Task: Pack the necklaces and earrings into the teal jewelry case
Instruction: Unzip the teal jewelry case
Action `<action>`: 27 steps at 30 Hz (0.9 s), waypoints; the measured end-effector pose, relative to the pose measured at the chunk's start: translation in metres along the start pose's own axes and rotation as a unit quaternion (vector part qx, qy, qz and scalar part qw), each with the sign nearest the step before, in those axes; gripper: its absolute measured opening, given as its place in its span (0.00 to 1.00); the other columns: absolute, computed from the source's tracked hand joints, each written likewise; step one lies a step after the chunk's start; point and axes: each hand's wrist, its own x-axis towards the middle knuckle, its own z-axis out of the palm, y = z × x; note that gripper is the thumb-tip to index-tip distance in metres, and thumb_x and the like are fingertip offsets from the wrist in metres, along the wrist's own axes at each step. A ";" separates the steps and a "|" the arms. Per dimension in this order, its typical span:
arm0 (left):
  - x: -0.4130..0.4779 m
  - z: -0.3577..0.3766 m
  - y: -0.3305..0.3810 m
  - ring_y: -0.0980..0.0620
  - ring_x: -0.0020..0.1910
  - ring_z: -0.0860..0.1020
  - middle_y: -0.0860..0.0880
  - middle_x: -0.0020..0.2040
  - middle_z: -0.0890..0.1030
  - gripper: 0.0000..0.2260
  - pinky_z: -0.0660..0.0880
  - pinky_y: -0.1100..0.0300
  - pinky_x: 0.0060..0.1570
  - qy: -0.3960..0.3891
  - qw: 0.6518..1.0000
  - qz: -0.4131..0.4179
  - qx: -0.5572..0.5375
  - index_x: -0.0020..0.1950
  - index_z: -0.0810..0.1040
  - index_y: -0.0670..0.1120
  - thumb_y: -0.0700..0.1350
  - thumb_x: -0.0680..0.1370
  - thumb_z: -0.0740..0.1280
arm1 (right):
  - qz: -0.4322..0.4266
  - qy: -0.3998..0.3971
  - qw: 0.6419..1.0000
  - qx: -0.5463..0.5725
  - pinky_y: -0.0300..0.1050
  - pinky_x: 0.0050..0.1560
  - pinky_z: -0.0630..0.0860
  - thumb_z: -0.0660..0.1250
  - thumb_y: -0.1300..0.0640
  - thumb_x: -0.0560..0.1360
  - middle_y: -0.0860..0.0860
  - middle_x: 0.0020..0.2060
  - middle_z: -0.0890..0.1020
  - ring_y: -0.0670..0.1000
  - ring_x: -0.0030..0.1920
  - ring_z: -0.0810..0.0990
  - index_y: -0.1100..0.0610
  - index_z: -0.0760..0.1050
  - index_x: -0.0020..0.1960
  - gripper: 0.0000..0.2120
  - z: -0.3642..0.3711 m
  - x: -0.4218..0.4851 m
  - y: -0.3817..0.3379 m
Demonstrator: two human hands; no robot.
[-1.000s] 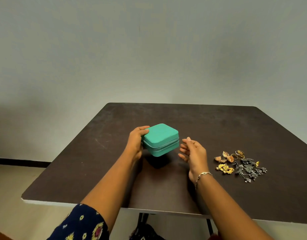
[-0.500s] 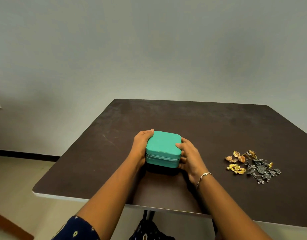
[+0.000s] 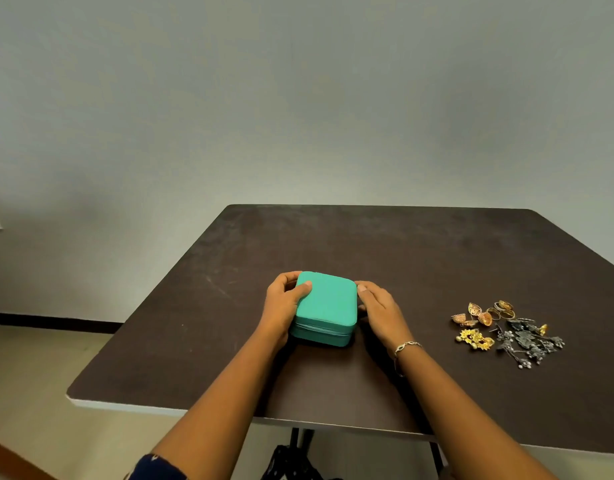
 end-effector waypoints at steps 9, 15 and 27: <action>0.000 -0.001 -0.005 0.48 0.50 0.78 0.46 0.52 0.79 0.09 0.76 0.55 0.48 0.006 1.000 -0.004 0.015 0.56 0.74 0.44 0.41 0.77 0.64 | -0.053 -0.072 0.989 -0.121 0.38 0.61 0.64 0.54 0.70 0.75 0.51 0.64 0.71 0.50 0.64 0.69 0.57 0.70 0.65 0.21 -0.007 0.014 0.004; -0.005 -0.006 -0.007 0.50 0.53 0.76 0.45 0.57 0.78 0.10 0.75 0.55 0.52 0.011 0.996 0.038 0.081 0.58 0.74 0.45 0.45 0.78 0.62 | -0.070 -0.100 0.982 -0.146 0.43 0.60 0.68 0.54 0.73 0.73 0.50 0.64 0.72 0.48 0.55 0.70 0.52 0.68 0.67 0.28 -0.009 0.026 0.005; -0.021 -0.022 -0.020 0.57 0.59 0.69 0.58 0.62 0.68 0.38 0.70 0.68 0.50 -0.097 0.962 0.137 0.216 0.67 0.64 0.57 0.63 0.60 0.71 | -0.101 -0.111 0.983 -0.109 0.40 0.57 0.71 0.55 0.75 0.71 0.51 0.53 0.80 0.48 0.55 0.76 0.56 0.77 0.56 0.23 -0.006 0.041 0.007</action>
